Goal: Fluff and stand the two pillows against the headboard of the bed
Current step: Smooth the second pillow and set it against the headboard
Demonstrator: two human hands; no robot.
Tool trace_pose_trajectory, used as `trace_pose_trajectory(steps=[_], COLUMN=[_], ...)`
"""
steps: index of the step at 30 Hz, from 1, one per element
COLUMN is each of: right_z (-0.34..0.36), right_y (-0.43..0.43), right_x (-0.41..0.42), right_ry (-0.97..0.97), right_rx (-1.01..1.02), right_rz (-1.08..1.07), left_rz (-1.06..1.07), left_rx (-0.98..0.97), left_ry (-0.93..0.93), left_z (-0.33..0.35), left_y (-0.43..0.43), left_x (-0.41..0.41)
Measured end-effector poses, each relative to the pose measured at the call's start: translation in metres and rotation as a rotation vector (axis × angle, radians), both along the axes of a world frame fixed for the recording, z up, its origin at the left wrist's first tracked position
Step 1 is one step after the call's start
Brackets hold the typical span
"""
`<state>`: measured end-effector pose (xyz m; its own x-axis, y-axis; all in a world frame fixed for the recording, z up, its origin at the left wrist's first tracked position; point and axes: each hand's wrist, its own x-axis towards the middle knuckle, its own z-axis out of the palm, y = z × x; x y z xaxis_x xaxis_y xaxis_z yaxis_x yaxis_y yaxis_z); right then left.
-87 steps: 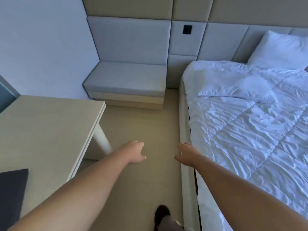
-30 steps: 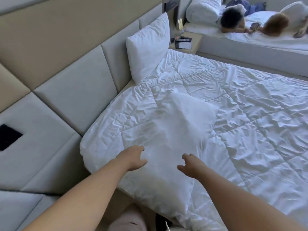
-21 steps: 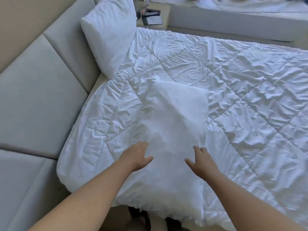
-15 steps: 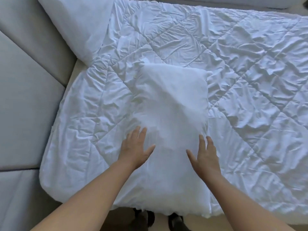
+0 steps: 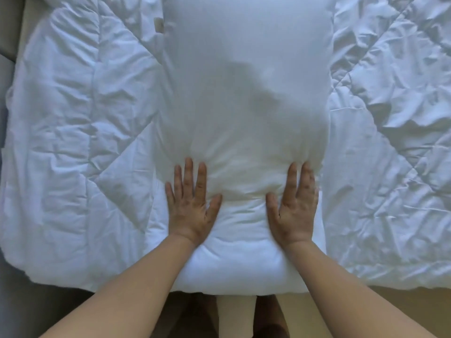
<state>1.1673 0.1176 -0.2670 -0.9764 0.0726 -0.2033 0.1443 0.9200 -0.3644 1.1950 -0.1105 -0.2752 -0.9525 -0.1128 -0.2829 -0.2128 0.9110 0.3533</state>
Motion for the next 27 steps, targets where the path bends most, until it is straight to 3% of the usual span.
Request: trace_pose_trajectory(steps=[6, 12, 16, 22, 27], right_z=[0.013, 0.066, 0.074, 0.013, -0.029], right_y=[-0.002, -0.003, -0.035, -0.033, -0.024], right_x=[-0.016, -0.084, -0.173, -0.194, -0.180], right_ry=[-0.119, 0.119, 0.190, 0.195, 0.253], right_rx=[0.047, -0.054, 0.058, 0.181, 0.163], right_rz=[0.062, 0.063, 0.223, 0.272, 0.220], left_rz=[-0.016, 0.068, 0.005, -0.018, -0.010], left_rx=[-0.008, 0.072, -0.004, -0.165, -0.167], left_ry=[-0.027, 0.191, 0.179, 0.187, 0.221], left_z=[0.011, 0.062, 0.074, 0.008, -0.031], left_y=[0.001, 0.017, 0.026, 0.005, 0.012], left_x=[-0.016, -0.081, -0.172, -0.170, -0.159])
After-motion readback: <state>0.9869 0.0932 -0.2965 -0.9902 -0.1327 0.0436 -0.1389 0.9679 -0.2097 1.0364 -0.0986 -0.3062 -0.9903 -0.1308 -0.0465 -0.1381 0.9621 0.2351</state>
